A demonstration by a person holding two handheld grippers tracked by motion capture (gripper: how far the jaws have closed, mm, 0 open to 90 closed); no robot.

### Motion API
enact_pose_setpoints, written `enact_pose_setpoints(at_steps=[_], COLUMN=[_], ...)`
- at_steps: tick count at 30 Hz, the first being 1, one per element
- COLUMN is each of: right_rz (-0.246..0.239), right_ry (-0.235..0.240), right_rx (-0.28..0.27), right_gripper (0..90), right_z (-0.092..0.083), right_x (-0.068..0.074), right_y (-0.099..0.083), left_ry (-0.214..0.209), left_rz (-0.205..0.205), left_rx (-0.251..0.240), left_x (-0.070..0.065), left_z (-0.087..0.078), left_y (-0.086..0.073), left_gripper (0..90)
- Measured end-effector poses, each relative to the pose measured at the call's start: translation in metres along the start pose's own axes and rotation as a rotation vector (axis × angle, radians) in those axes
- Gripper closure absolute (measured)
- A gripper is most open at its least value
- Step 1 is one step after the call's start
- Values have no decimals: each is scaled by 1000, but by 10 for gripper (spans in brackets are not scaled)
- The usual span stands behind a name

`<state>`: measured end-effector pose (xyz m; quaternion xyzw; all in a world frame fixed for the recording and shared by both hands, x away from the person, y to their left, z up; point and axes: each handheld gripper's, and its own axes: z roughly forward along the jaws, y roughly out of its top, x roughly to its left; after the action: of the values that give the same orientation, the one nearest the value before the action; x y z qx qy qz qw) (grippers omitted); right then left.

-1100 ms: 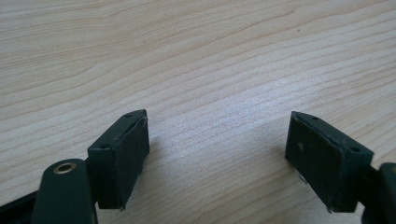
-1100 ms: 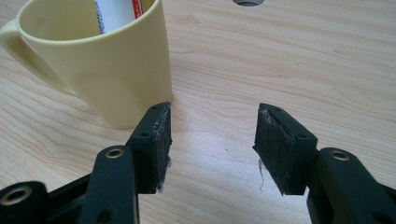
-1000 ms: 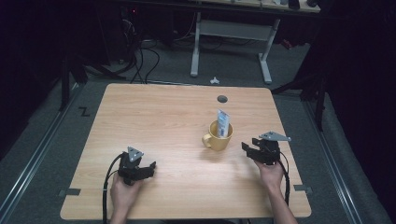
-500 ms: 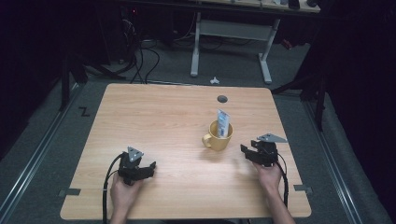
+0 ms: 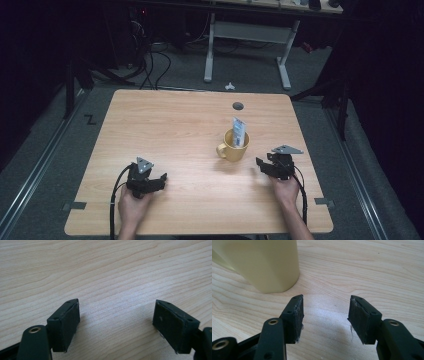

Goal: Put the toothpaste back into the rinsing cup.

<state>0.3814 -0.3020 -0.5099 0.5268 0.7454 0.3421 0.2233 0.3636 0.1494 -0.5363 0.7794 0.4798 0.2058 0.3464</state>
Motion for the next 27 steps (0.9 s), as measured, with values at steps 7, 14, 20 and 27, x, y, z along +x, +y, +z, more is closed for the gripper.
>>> enact_pose_setpoints(at_steps=[7,14,20,27], right_rz=[-13,-28,-44,-40], right_ry=[-7,-14,-26,-29], right_rx=[15,34,55,42], right_gripper=[460,457,455,448], right_z=[5,12,16,18], right_x=[3,5,6,7], right_y=[-1,-5,-8,-8], left_ry=[0,0,0,-1], left_rz=[0,0,0,0], left_rx=[0,-1,0,0], left_x=[0,0,0,0], left_z=[0,0,0,0], left_y=[0,0,0,0], left_gripper=[222,222,222,222])
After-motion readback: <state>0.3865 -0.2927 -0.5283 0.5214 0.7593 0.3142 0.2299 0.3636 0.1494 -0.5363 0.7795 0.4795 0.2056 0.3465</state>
